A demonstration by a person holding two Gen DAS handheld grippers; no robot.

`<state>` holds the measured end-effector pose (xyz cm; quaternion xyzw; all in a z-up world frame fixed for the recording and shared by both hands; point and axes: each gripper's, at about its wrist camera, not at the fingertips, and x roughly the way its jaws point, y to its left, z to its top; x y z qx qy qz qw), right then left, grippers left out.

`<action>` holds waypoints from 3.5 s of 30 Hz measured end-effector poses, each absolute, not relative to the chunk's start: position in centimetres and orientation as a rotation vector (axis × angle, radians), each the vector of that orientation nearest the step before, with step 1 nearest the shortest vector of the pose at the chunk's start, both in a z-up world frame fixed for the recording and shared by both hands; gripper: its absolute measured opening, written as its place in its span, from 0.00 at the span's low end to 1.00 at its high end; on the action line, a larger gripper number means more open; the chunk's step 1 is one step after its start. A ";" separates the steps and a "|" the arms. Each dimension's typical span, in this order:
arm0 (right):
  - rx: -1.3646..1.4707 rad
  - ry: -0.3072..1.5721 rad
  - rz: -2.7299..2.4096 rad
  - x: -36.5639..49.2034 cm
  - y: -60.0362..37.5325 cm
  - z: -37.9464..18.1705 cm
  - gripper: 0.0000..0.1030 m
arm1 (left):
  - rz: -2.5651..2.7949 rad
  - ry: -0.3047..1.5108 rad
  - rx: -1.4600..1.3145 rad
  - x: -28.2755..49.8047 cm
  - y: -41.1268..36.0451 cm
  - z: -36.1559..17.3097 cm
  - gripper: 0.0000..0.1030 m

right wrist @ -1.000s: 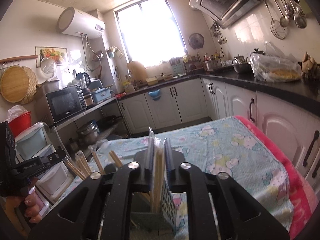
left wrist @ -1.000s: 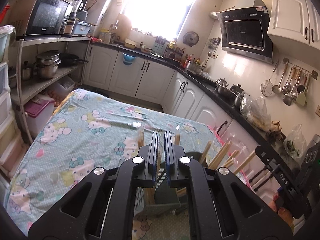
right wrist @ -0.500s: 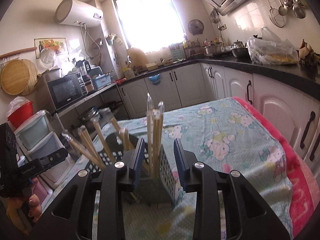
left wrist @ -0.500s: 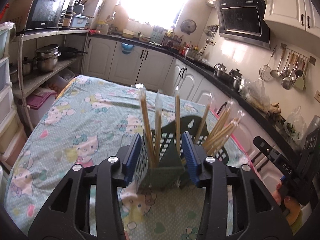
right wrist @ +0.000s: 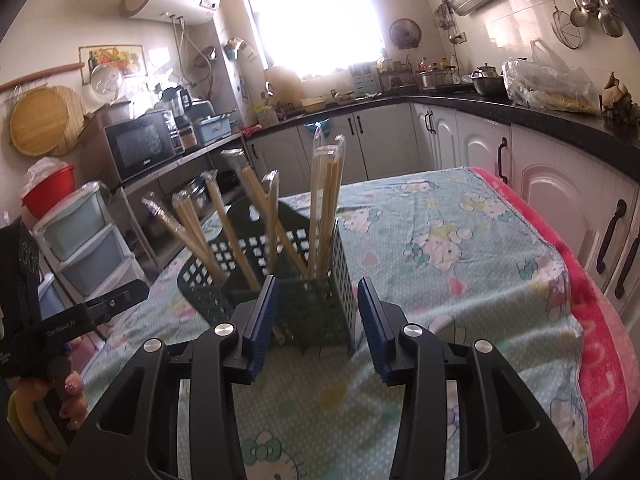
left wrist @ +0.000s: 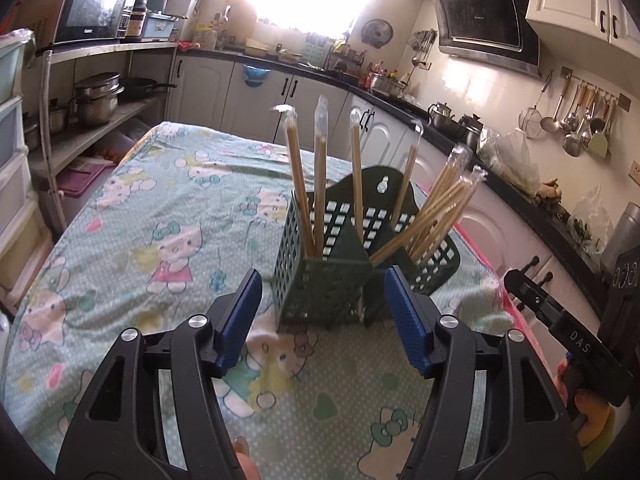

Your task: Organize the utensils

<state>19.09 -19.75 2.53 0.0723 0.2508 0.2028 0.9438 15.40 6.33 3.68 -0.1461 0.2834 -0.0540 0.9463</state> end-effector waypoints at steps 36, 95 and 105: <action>0.000 0.501 0.436 11.6 -19.3 -2.9 0.89 | -0.153 0.544 -0.237 8.7 3.3 -0.9 0.90; 0.017 0.385 0.354 9.3 -20.8 -4.2 0.94 | -0.100 0.422 -0.176 6.6 1.9 -2.2 0.90; 0.019 0.388 0.353 9.3 -20.8 -4.4 0.94 | -0.103 0.423 -0.174 6.7 1.8 -2.3 0.90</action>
